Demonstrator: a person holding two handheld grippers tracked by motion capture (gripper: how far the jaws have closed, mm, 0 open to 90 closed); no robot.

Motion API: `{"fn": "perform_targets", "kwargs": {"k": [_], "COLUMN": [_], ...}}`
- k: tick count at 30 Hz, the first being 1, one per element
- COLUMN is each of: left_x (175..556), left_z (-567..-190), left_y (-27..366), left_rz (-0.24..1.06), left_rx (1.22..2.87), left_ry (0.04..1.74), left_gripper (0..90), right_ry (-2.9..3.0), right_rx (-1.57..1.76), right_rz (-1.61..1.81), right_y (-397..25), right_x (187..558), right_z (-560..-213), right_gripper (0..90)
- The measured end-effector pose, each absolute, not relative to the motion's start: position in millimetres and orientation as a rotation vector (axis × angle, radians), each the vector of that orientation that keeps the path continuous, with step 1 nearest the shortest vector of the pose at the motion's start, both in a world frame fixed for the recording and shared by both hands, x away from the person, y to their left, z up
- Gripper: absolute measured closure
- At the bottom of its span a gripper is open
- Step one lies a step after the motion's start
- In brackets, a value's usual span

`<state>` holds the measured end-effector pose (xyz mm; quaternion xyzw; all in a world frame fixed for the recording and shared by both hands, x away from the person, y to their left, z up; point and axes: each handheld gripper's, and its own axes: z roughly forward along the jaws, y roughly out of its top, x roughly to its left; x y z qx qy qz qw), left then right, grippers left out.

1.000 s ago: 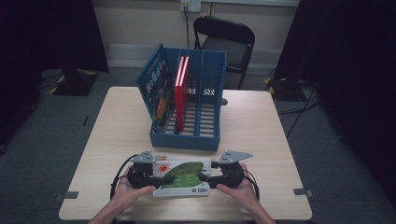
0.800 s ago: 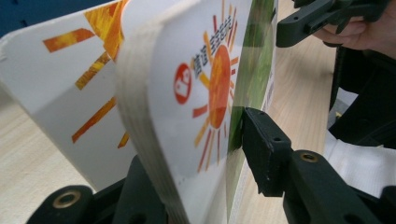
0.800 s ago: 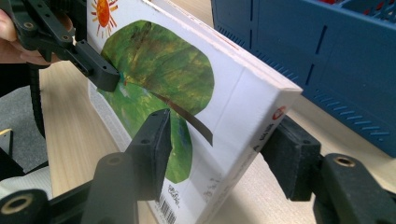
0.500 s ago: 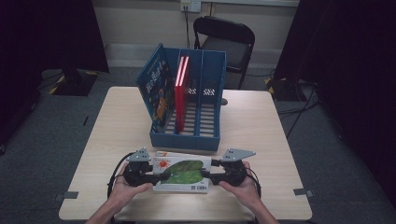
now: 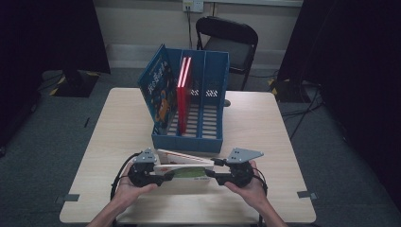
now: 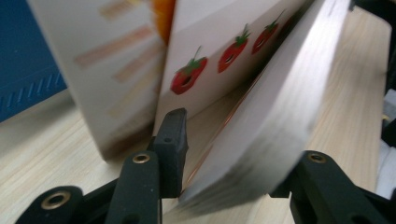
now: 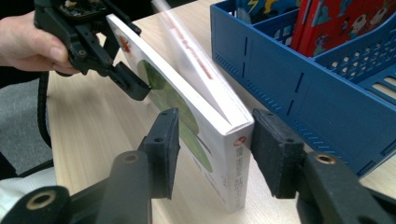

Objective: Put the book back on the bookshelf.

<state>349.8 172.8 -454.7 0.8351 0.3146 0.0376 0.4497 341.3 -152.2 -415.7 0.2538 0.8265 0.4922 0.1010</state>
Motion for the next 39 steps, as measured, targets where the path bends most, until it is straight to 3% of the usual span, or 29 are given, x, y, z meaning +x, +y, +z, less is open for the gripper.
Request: {"fn": "perform_targets", "kwargs": {"k": [25,39], "left_x": [349.5,347.2], "left_z": [-459.6,-450.1], "left_y": [188.1,217.9], "left_rz": [0.083,0.144], "left_rx": [2.029,1.975], "left_ry": [0.858,0.962], "left_gripper": [54.2,31.7], "right_ry": [2.527,2.514], "right_rx": [0.674,0.652], "right_rz": [1.426,1.452], "right_y": [-123.3,-124.3], "right_x": [363.7,362.1], "right_z": [-431.3,-431.1], "right_gripper": [51.6,48.3]}}
